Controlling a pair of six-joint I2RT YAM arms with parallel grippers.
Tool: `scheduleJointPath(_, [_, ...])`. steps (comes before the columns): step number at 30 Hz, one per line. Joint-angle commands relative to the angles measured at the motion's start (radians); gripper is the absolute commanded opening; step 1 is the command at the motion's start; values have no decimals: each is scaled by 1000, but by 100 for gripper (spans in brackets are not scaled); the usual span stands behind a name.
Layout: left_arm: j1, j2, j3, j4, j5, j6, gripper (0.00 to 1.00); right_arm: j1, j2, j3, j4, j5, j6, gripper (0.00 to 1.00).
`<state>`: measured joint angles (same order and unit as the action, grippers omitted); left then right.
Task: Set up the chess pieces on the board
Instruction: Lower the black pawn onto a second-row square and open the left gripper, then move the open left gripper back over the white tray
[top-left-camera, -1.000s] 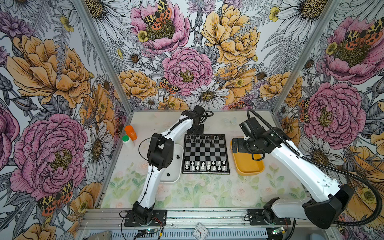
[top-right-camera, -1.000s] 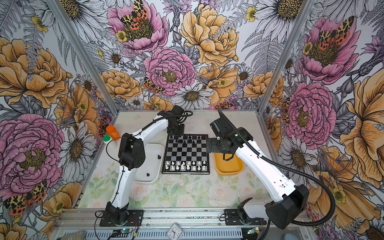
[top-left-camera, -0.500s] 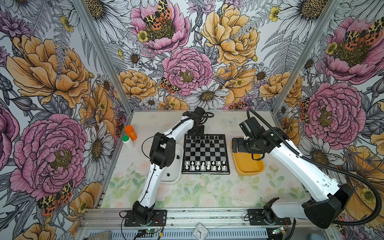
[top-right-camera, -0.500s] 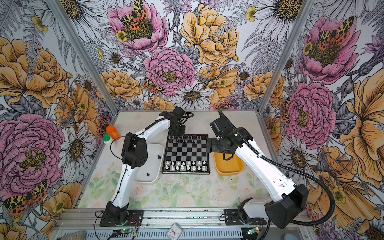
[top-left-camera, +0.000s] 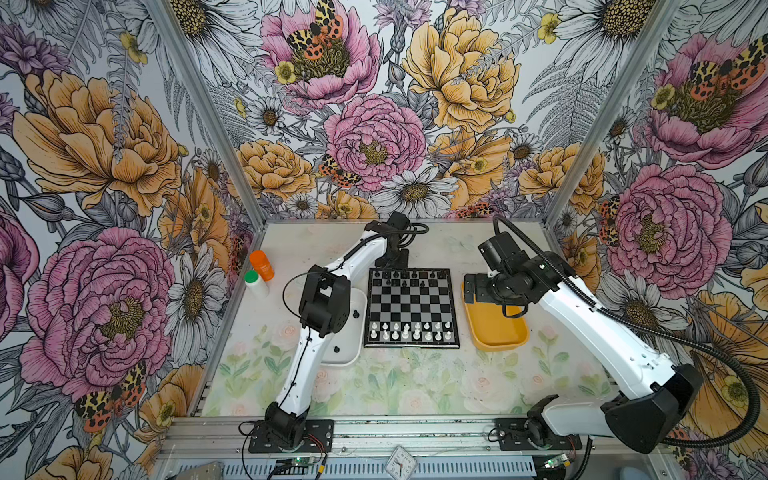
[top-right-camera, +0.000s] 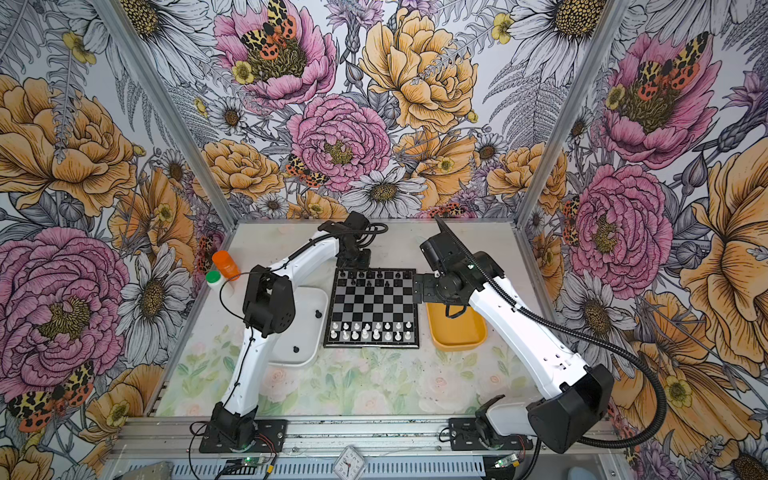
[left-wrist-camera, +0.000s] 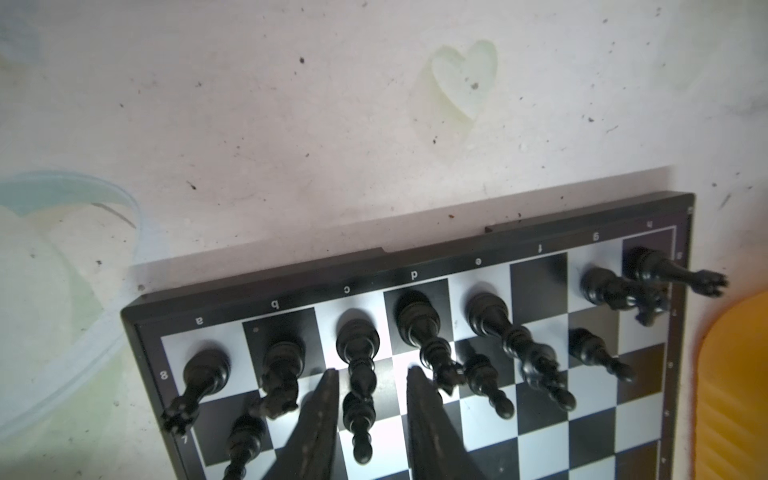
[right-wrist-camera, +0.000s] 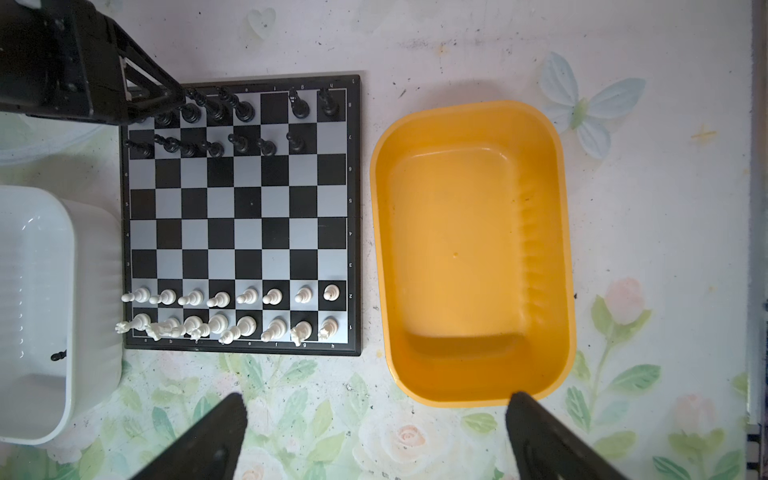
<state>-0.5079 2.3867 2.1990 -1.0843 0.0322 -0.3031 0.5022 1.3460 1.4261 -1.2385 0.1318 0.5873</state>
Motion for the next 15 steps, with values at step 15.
scheduleJointPath(15, [35,-183,70,-49,-91,-9,36,-4,50,86,8,9,-15,100])
